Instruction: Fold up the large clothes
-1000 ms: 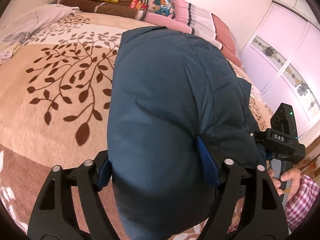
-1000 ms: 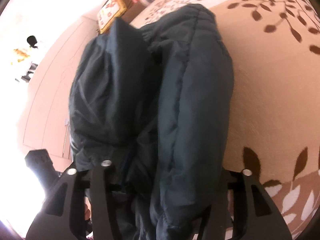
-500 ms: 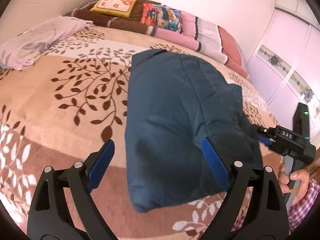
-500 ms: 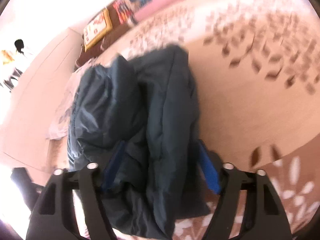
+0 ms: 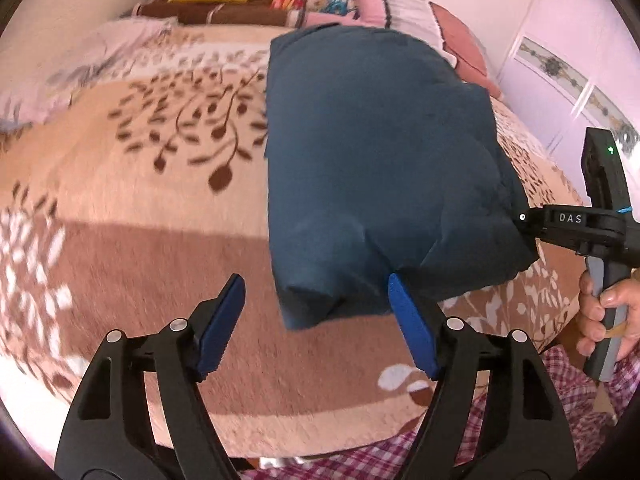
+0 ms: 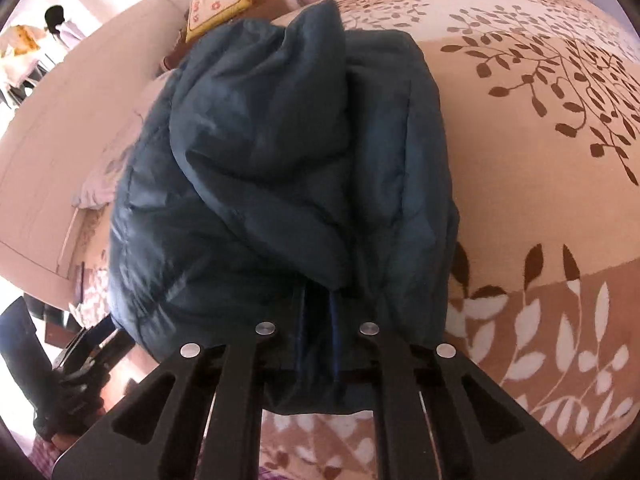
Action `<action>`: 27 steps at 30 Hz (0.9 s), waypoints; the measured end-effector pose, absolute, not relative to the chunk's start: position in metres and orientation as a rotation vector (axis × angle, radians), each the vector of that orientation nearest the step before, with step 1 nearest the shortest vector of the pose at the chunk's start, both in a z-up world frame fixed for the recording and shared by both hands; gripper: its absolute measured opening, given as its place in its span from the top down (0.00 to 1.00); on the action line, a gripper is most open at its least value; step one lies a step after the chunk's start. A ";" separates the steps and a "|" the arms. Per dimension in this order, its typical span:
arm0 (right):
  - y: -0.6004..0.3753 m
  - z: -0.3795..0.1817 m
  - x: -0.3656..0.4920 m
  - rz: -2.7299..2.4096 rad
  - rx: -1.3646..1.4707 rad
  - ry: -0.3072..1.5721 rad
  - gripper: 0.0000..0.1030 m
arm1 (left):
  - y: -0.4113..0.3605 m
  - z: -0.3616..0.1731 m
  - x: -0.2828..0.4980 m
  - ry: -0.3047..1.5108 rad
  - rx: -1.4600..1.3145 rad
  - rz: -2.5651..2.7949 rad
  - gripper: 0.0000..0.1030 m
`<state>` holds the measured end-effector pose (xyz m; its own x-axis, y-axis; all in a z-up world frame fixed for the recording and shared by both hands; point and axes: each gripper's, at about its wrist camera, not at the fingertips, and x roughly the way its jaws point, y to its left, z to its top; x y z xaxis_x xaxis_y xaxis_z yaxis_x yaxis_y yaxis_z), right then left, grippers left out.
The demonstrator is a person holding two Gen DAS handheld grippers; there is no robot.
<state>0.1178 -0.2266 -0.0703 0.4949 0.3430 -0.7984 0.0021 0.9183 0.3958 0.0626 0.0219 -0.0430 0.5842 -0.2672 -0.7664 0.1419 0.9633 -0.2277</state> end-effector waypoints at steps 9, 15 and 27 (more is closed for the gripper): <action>-0.220 -0.053 0.110 0.184 0.328 1.029 0.91 | 0.025 -0.024 0.042 0.912 -0.160 -0.189 0.28; -0.208 -0.025 0.079 0.172 0.280 0.954 0.91 | 0.014 -0.014 0.027 0.920 -0.144 -0.147 0.22; -0.180 -0.021 -0.018 0.141 0.082 0.812 0.31 | -0.008 -0.024 0.004 0.983 -0.085 -0.076 0.22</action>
<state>-0.0179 -0.1797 -0.0214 0.6797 0.1566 -0.7165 -0.0934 0.9875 0.1272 0.0044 -0.0080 -0.0238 0.5521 -0.1031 -0.8274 0.0260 0.9940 -0.1065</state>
